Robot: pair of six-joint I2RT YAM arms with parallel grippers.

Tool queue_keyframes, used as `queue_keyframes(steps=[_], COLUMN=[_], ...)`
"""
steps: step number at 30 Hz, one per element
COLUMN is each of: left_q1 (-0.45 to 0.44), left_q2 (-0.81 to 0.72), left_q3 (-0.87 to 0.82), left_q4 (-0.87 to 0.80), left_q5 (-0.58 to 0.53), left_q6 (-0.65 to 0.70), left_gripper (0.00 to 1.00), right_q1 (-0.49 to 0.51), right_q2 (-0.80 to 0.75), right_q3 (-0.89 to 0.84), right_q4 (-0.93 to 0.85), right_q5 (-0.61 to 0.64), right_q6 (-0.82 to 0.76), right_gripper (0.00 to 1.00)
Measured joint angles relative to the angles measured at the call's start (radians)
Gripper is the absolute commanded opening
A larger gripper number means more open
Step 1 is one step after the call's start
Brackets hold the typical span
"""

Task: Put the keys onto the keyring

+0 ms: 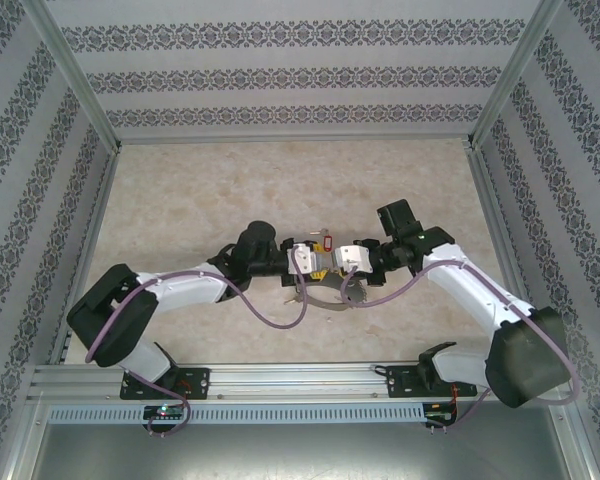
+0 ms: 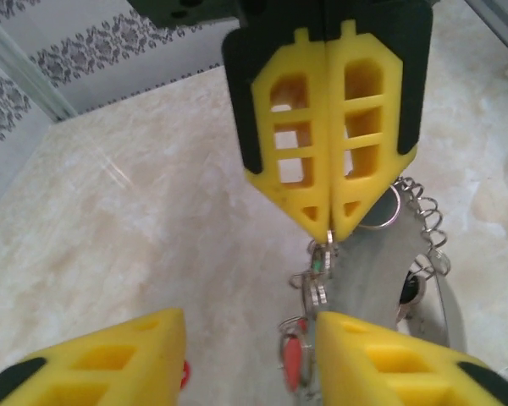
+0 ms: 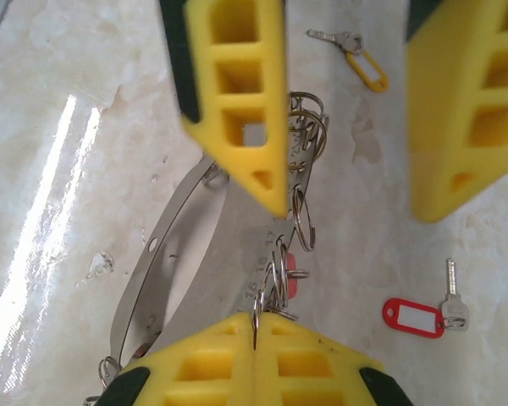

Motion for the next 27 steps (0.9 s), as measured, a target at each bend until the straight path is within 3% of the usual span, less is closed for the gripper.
queue_keyframes(steps=[2, 12, 18, 21, 22, 27], left_q1=[0.013, 0.030, 0.029, 0.030, 0.031, 0.059], left_q2=[-0.016, 0.086, 0.127, 0.126, 0.117, -0.013], left_q3=[0.039, 0.265, 0.323, 0.313, 0.295, 0.120], left_q4=[-0.070, -0.459, -0.614, -0.620, -0.603, -0.415], left_q5=[0.028, 0.224, 0.282, 0.276, 0.264, 0.153], left_q6=[0.022, 0.135, 0.188, 0.178, 0.169, 0.076], left_gripper=[0.58, 0.59, 0.62, 0.75, 0.85, 0.86], right_q1=[0.007, 0.051, 0.059, 0.059, 0.059, 0.059], right_q2=[-0.023, -0.099, -0.098, -0.098, -0.097, -0.068], right_q3=[0.000, -0.018, -0.021, -0.020, -0.018, 0.047], right_q4=[-0.007, -0.014, -0.010, 0.006, 0.010, 0.002], right_q5=[0.000, 0.050, 0.085, 0.122, 0.138, 0.235], right_q6=[0.010, 0.016, 0.032, 0.098, 0.127, 0.339], right_gripper=[0.00, 0.00, 0.00, 0.00, 0.00, 0.00])
